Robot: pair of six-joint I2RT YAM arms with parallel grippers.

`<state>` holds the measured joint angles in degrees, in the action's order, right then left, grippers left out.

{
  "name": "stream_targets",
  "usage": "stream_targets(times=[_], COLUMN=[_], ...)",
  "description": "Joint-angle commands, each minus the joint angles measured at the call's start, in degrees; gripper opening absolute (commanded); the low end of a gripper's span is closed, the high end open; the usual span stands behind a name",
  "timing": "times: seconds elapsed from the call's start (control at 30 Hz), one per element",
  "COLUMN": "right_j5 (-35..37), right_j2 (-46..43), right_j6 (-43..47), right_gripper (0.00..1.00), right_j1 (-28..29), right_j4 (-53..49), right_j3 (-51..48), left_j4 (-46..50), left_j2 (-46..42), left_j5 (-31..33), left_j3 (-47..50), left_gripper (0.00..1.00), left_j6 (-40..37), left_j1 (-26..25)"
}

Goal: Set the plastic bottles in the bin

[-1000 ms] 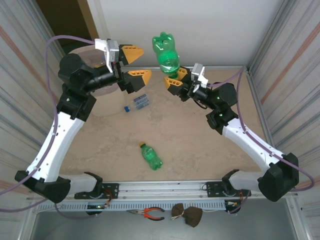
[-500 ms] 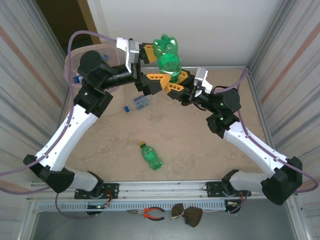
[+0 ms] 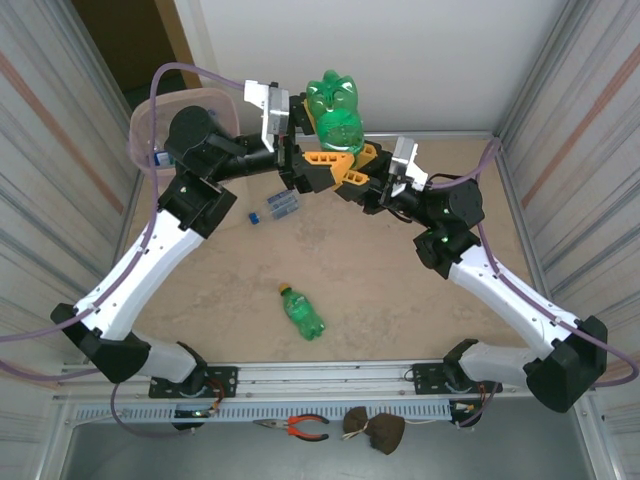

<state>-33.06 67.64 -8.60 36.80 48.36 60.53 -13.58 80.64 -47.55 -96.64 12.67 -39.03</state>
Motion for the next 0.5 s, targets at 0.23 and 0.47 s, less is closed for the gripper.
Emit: stream_targets(times=[0.23, 0.47], right_j5=[0.0, -0.6], right_j2=[-2.2, -2.8], right_j6=[-0.1, -0.3], right_gripper=[0.24, 0.24], right_j1=[0.6, 1.0], right_j4=[1.2, 0.8], right_j3=[1.9, 1.9], left_j4=[-4.1, -5.5], left_j2=[0.9, 1.4], left_j5=[-2.3, -3.3], left_j3=[-0.8, -0.9], left_gripper=[0.69, 0.63], left_j6=[-0.2, 0.5], left_j1=[-0.4, -0.5])
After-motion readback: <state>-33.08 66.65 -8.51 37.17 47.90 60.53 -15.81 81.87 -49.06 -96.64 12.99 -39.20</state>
